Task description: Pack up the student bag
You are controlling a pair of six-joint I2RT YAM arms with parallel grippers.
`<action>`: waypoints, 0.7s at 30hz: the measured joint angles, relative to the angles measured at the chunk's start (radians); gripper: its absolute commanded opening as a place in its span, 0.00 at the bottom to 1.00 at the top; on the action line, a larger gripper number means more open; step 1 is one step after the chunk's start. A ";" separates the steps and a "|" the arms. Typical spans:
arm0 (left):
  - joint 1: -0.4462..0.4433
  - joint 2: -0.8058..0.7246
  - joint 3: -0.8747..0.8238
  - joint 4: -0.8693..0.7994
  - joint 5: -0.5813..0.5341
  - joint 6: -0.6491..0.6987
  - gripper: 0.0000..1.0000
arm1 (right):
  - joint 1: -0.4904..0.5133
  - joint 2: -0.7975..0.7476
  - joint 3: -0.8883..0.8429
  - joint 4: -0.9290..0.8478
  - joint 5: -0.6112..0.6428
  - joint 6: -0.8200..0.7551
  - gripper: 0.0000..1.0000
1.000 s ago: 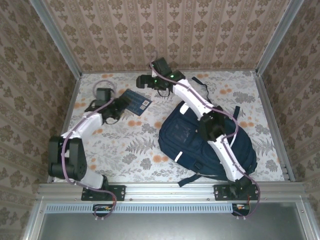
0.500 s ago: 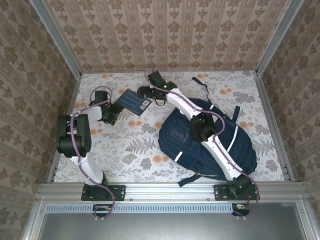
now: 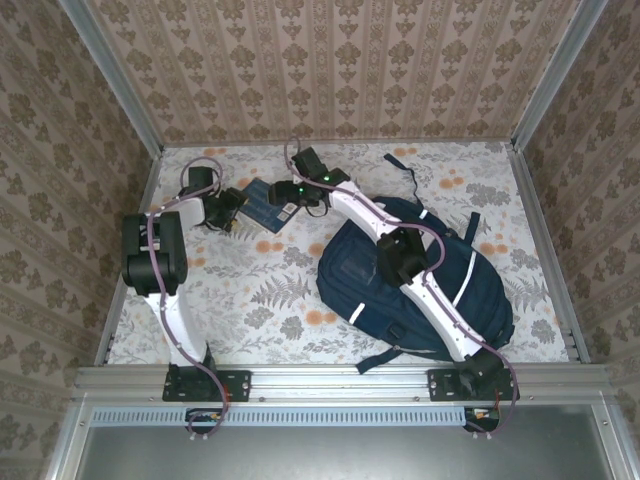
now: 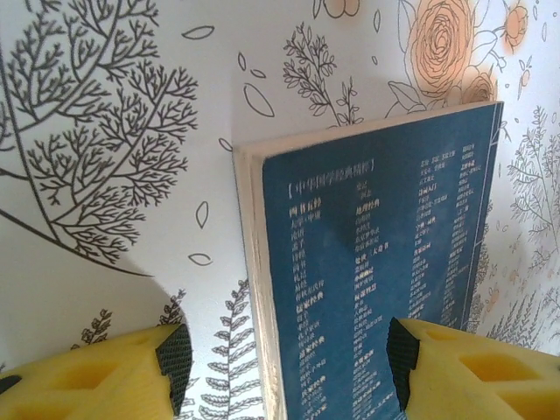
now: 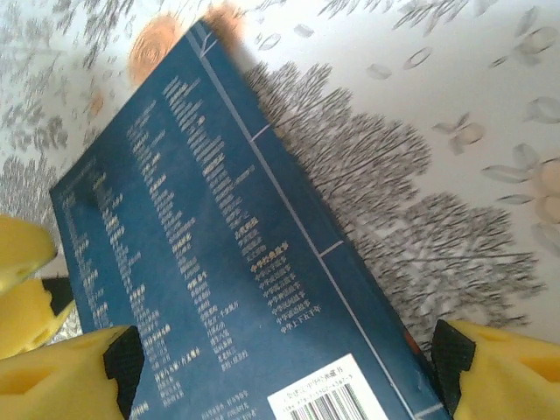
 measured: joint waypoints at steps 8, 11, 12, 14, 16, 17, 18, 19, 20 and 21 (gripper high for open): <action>-0.001 -0.001 -0.005 -0.002 0.003 0.000 0.65 | 0.051 -0.115 -0.212 0.061 -0.098 0.020 0.85; -0.003 -0.014 -0.035 0.033 0.003 0.000 0.65 | 0.050 -0.178 -0.343 0.141 -0.143 0.071 0.85; -0.004 -0.021 -0.049 0.049 0.003 0.000 0.65 | 0.050 -0.196 -0.378 0.164 -0.156 0.089 0.84; -0.007 -0.033 -0.074 0.080 -0.001 0.000 0.65 | 0.051 -0.222 -0.435 0.201 -0.173 0.119 0.83; -0.011 -0.051 -0.109 0.119 -0.005 0.000 0.65 | 0.051 -0.250 -0.493 0.237 -0.188 0.144 0.83; -0.014 -0.060 -0.126 0.133 -0.007 0.000 0.65 | 0.053 -0.266 -0.526 0.256 -0.191 0.151 0.83; -0.019 -0.075 -0.149 0.146 -0.011 0.000 0.65 | 0.055 -0.286 -0.565 0.273 -0.194 0.161 0.83; -0.026 -0.091 -0.171 0.149 -0.013 0.000 0.65 | 0.059 -0.313 -0.612 0.288 -0.195 0.168 0.83; -0.032 -0.106 -0.191 0.152 -0.016 0.001 0.65 | 0.063 -0.335 -0.649 0.300 -0.195 0.173 0.83; -0.039 -0.124 -0.212 0.152 -0.020 0.001 0.65 | 0.070 -0.365 -0.700 0.309 -0.194 0.178 0.83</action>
